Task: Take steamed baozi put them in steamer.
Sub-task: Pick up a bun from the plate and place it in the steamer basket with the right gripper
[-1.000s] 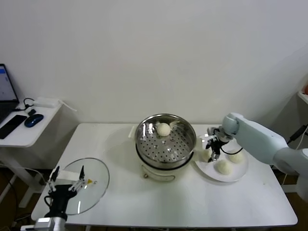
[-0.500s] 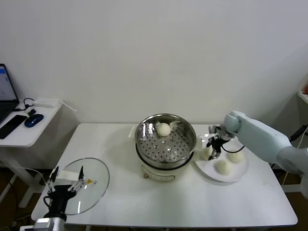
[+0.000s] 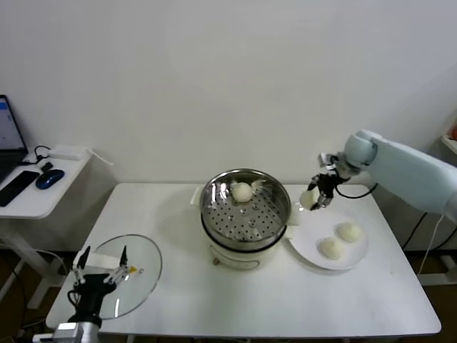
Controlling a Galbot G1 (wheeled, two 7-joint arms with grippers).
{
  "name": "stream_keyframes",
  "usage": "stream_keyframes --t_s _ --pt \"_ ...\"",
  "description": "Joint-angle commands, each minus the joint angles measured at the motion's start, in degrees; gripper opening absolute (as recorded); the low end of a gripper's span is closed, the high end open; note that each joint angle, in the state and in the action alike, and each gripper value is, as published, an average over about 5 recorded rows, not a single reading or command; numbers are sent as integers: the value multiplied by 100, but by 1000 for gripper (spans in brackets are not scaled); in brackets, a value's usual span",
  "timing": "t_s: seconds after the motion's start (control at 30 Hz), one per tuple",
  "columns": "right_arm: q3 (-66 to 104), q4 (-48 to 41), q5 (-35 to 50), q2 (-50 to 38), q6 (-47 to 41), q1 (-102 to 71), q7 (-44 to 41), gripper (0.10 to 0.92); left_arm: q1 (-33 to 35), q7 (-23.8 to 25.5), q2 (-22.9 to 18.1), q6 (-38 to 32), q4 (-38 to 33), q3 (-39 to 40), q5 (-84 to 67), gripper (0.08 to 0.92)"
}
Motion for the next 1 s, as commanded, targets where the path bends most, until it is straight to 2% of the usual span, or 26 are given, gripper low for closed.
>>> stream_keyframes --t_s 0.03,0.17,0.43,0.73,1.0 --pt "-1160 1158 1757 2 -211 1721 67 679 11 -6 -7 19 -26 19 65 823" --pt "-1173 1379 2198 328 -397 1785 210 679 13 -10 -11 13 -22 21 84 823" --pt "-863 1242 2195 1249 -615 1207 472 679 -8 -23 -42 5 -55 1 113 823" --pt "-567 566 1626 2156 -678 244 551 679 63 -31 -32 -46 -57 -72 75 823" --pt "-380 -62 1122 2524 -629 -223 446 680 81 -31 15 -76 2 -124 17 823"
